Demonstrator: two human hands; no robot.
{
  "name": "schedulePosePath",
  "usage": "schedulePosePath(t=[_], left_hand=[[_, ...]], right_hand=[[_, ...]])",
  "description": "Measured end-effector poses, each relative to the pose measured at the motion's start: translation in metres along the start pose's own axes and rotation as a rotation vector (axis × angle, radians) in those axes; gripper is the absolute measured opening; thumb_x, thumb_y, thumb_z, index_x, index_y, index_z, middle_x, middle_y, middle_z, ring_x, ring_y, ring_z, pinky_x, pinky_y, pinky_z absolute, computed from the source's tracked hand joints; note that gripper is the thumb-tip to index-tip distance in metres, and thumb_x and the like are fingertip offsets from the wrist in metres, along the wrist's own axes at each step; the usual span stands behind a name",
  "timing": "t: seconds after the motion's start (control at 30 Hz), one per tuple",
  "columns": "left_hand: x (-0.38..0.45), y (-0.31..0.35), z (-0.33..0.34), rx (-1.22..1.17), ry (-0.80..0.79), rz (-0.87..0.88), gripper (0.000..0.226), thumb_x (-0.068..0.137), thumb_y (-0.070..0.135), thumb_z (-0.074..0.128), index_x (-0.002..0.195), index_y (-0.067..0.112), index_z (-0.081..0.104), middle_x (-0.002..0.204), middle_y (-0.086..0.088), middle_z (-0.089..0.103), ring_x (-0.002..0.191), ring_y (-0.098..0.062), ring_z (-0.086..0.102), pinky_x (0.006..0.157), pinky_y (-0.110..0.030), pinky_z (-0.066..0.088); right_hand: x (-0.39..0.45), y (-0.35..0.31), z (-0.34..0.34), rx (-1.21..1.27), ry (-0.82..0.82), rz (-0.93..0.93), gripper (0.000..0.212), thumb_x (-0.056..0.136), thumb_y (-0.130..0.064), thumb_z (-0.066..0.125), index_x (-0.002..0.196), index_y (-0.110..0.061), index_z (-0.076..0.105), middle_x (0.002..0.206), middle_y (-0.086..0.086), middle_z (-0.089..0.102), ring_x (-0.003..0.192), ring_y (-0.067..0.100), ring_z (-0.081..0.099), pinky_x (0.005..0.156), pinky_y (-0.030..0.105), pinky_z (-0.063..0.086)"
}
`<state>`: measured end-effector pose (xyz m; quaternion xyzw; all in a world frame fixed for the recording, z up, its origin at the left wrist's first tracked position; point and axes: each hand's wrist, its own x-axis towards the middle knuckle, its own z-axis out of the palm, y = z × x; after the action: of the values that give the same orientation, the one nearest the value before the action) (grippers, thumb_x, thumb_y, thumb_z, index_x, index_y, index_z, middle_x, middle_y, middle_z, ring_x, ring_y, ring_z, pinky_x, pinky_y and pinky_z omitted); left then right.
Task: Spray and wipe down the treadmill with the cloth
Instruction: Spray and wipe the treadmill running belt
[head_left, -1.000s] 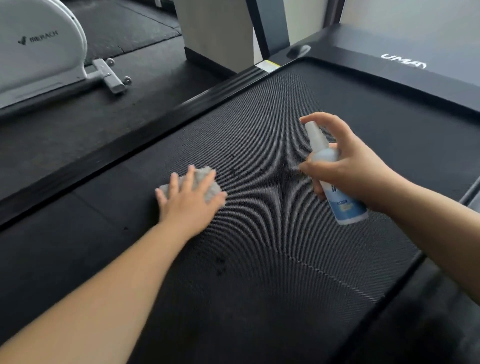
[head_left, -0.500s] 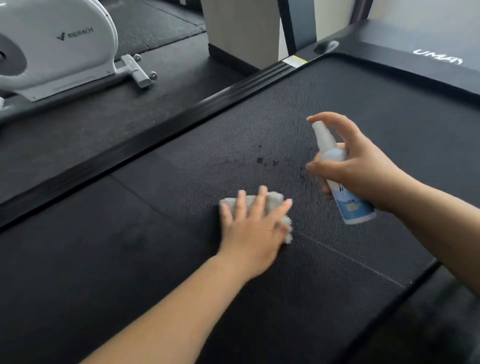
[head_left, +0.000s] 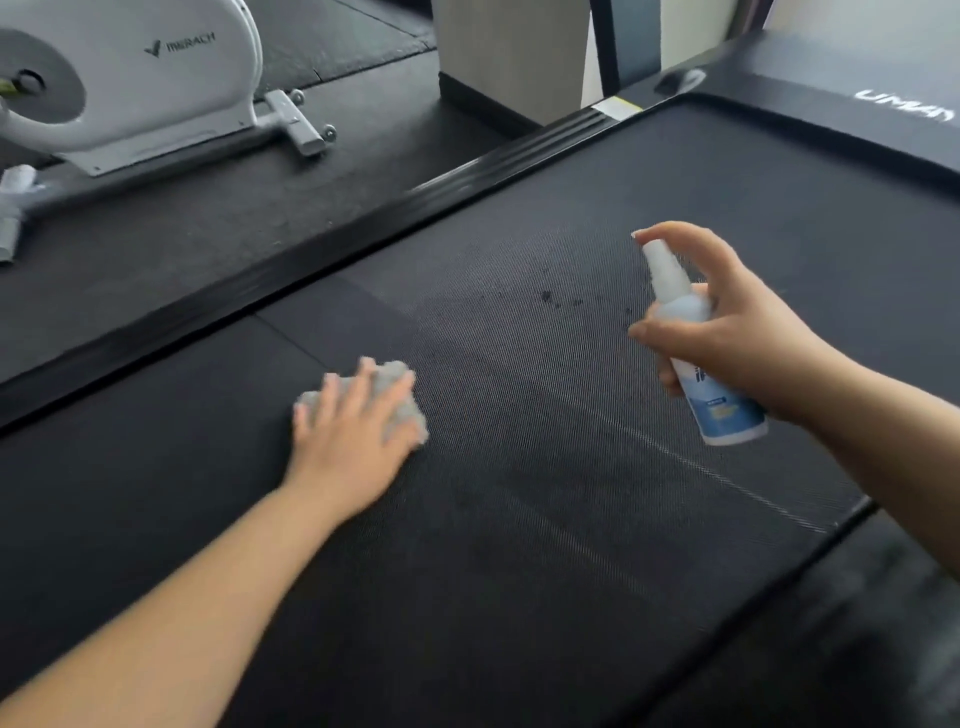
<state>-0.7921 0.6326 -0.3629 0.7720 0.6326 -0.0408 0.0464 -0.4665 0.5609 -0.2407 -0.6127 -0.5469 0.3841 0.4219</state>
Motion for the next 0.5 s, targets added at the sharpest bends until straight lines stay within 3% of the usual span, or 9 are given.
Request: schedulePosePath(t=[0.1, 0.17, 0.37, 0.5], left_hand=[[0.011, -0.054, -0.005, -0.085, -0.082, -0.307, 0.051, 0.095, 0.058, 0.015, 0.145, 0.053, 0.003, 0.161, 0.005, -0.005, 0.145, -0.032, -0.002, 0.113, -0.057, 0.004], [0.008, -0.046, -0.005, -0.116, -0.082, -0.317, 0.048, 0.097, 0.053, 0.014, 0.144, 0.054, 0.004, 0.161, 0.005, -0.005, 0.145, -0.034, -0.003, 0.112, -0.060, 0.002], [-0.056, 0.066, 0.002, -0.060, 0.002, 0.192, 0.050, 0.096, 0.053, 0.017, 0.143, 0.054, 0.001, 0.160, 0.003, -0.011, 0.144, -0.037, -0.012, 0.110, -0.065, -0.005], [-0.094, 0.067, 0.005, -0.047, -0.043, 0.415, 0.055, 0.091, 0.062, 0.015, 0.142, 0.057, -0.004, 0.158, 0.008, -0.019, 0.143, -0.029, -0.023, 0.111, -0.060, -0.010]], right_hand=[[-0.004, -0.005, 0.009, -0.004, -0.029, -0.010, 0.063, 0.087, 0.001, 0.068, 0.128, -0.042, 0.049, 0.067, 0.008, 0.058, 0.044, 0.018, 0.058, 0.047, 0.031, 0.053], [-0.006, -0.007, 0.018, -0.011, -0.043, -0.009, 0.062, 0.087, 0.001, 0.068, 0.127, -0.043, 0.049, 0.071, 0.010, 0.058, 0.045, 0.019, 0.058, 0.049, 0.035, 0.056], [-0.009, -0.011, 0.045, -0.013, -0.106, -0.027, 0.064, 0.087, -0.001, 0.070, 0.126, -0.047, 0.049, 0.072, 0.010, 0.059, 0.047, 0.022, 0.060, 0.052, 0.036, 0.055], [-0.011, -0.011, 0.056, -0.020, -0.110, -0.050, 0.064, 0.086, 0.000, 0.070, 0.126, -0.046, 0.049, 0.059, -0.001, 0.060, 0.044, 0.019, 0.059, 0.047, 0.032, 0.052]])
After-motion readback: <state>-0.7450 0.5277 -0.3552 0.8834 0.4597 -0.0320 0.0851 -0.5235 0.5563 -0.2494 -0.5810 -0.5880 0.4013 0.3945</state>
